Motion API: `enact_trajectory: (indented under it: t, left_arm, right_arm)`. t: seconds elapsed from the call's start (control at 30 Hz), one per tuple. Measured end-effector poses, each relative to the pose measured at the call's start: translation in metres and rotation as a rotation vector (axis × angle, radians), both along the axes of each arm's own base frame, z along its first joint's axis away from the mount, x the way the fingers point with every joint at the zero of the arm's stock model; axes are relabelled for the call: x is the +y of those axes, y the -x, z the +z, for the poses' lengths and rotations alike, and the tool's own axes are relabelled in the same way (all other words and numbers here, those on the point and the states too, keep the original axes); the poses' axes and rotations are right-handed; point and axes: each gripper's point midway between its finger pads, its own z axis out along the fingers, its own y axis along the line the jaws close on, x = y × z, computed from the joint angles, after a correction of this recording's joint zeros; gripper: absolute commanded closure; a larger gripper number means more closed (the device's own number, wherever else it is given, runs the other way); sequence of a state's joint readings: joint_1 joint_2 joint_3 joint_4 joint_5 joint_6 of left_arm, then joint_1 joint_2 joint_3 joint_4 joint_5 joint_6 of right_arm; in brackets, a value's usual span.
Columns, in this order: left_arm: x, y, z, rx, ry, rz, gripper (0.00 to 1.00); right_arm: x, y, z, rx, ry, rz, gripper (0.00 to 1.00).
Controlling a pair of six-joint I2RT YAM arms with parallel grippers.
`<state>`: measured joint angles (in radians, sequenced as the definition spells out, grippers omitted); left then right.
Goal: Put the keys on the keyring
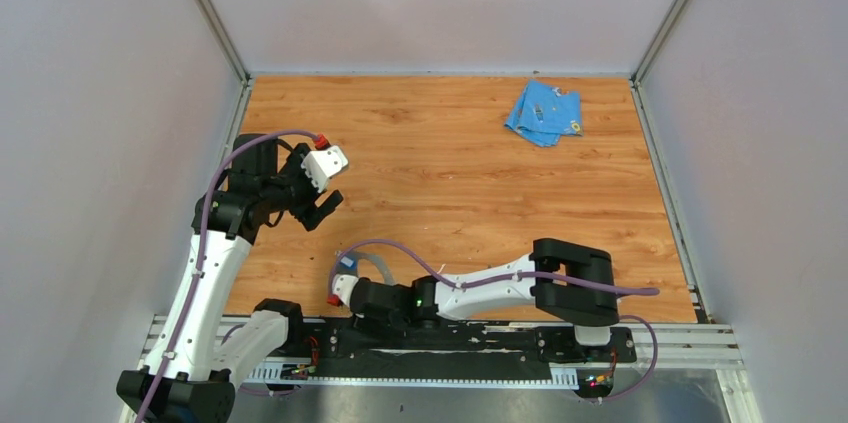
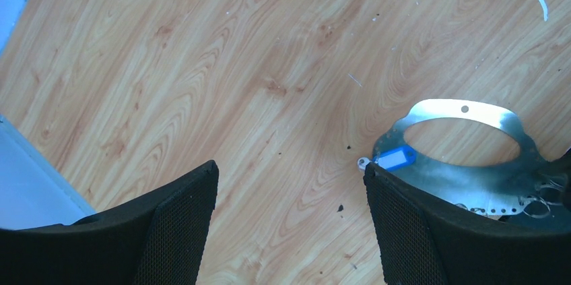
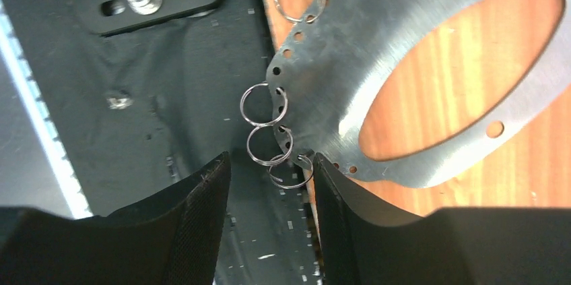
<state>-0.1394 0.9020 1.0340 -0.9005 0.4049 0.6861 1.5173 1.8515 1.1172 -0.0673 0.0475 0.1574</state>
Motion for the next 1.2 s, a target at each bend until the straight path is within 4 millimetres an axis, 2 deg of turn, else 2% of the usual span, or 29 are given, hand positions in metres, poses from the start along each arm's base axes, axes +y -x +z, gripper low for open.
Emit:
enact_trajectory:
  t: [0.13, 0.27, 0.43, 0.5, 0.57, 0.67, 0.77, 0.93, 1.1, 1.2]
  left_arm:
    - [0.000, 0.000, 0.000, 0.001, 0.000, 0.001, 0.18]
    - [0.000, 0.000, 0.000, 0.001, 0.001, 0.000, 0.18]
    - [-0.001, 0.001, 0.000, 0.002, 0.004, -0.003, 0.18]
    - [-0.002, 0.001, 0.000, 0.005, 0.009, -0.007, 0.17]
    - [-0.002, 0.002, 0.000, 0.008, 0.011, -0.010, 0.18]
    - [-0.003, 0.003, -0.001, 0.012, 0.013, -0.013, 0.18]
    - [-0.003, 0.003, -0.001, 0.015, 0.013, -0.014, 0.18]
    - [-0.003, 0.004, -0.002, 0.016, 0.010, -0.017, 0.18]
    - [-0.003, 0.003, -0.002, 0.010, 0.004, -0.025, 0.18]
    - [-0.003, 0.003, -0.001, 0.009, 0.004, -0.030, 0.18]
  right_arm:
    - [-0.004, -0.023, 0.000, -0.020, 0.001, -0.060, 0.51]
    - [-0.017, -0.034, 0.005, -0.029, 0.002, -0.075, 0.45]
    - [-0.024, -0.031, 0.044, -0.029, -0.084, -0.042, 0.43]
    - [-0.021, -0.033, 0.061, -0.027, -0.133, -0.041, 0.45]
    - [-0.020, -0.040, 0.069, -0.028, -0.160, -0.057, 0.48]
    - [-0.021, -0.053, 0.062, -0.014, -0.151, -0.085, 0.51]
    - [-0.025, -0.061, 0.041, -0.003, -0.103, -0.104, 0.53]
    - [-0.029, -0.061, 0.014, 0.008, -0.036, -0.096, 0.55]
    - [-0.030, -0.057, 0.004, 0.027, -0.013, -0.084, 0.50]
    - [-0.030, -0.055, 0.003, 0.037, -0.013, -0.085, 0.52]
